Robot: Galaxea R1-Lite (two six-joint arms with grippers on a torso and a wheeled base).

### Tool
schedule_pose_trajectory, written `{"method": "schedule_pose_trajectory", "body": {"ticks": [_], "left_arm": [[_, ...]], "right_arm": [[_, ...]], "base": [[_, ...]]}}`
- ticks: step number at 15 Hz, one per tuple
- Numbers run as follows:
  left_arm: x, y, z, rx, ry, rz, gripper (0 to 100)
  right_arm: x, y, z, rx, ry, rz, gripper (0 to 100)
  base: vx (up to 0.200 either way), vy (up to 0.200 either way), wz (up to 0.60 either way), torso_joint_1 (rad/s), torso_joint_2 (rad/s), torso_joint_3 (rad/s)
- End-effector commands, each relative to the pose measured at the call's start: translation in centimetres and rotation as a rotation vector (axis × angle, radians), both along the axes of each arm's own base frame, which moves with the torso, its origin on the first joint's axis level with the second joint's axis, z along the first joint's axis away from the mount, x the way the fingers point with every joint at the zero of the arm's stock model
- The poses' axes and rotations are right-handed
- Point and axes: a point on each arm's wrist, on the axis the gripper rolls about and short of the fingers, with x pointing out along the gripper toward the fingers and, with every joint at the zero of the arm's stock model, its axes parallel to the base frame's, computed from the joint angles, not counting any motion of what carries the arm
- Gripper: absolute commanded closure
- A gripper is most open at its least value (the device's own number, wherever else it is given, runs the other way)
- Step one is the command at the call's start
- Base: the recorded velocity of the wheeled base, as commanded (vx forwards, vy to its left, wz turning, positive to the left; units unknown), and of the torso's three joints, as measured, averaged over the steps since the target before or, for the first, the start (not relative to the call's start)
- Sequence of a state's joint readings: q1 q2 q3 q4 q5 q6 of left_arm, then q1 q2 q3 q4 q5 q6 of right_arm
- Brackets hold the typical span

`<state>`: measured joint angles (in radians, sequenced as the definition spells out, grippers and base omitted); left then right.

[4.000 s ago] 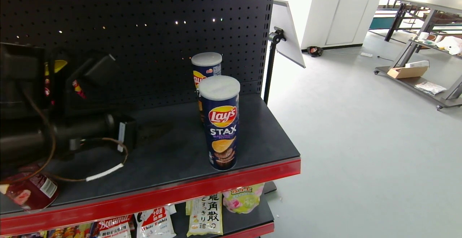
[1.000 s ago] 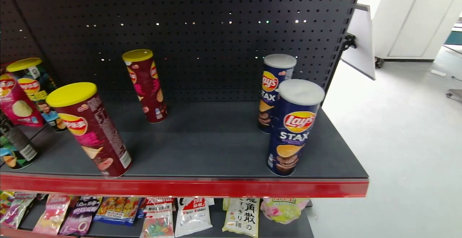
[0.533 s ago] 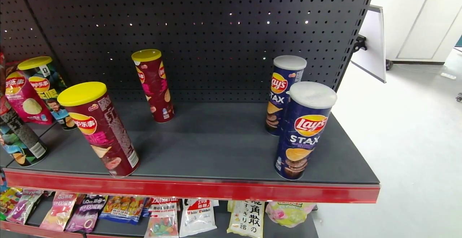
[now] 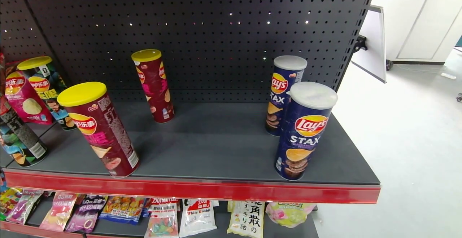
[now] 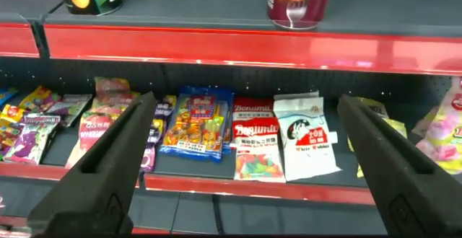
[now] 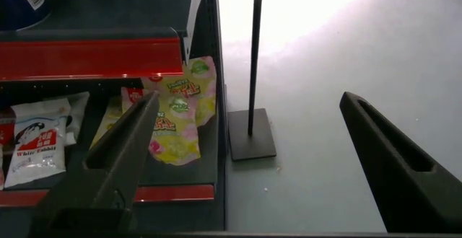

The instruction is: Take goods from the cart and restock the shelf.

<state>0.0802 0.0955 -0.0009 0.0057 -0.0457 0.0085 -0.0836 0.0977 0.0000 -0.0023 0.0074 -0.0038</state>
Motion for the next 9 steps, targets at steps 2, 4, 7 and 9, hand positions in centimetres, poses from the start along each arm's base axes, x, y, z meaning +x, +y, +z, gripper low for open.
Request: {"method": "schedule_pose_trajectory", "body": {"ticks": [2,4,7,9], "left_arm": [[-0.3,0.18,-0.02,0.014,-0.041,-0.103,0],[-0.62,0.16,-0.12,0.016,-0.081,-0.087,0],[-0.7,0.37,-0.14,-0.04,-0.098,0.029,0],[-0.7,0.37,-0.12,-0.036,-0.099,0.026,0]], "right_arm": [[-0.01,0.0,0.01,0.001,-0.002,-0.001,0],[0.0,0.0,0.01,0.001,0.0,-0.001,0],[0.0,0.0,0.01,0.001,0.0,0.001,0],[0.06,-0.09,0.02,-0.002,0.008,0.06,0]], "base": [[0.0,0.0,0.0,0.0,0.0,0.0],[0.0,0.0,0.0,0.0,0.0,0.0],[0.0,0.0,0.0,0.0,0.0,0.0],[0.0,0.0,0.0,0.0,0.0,0.0]]}}
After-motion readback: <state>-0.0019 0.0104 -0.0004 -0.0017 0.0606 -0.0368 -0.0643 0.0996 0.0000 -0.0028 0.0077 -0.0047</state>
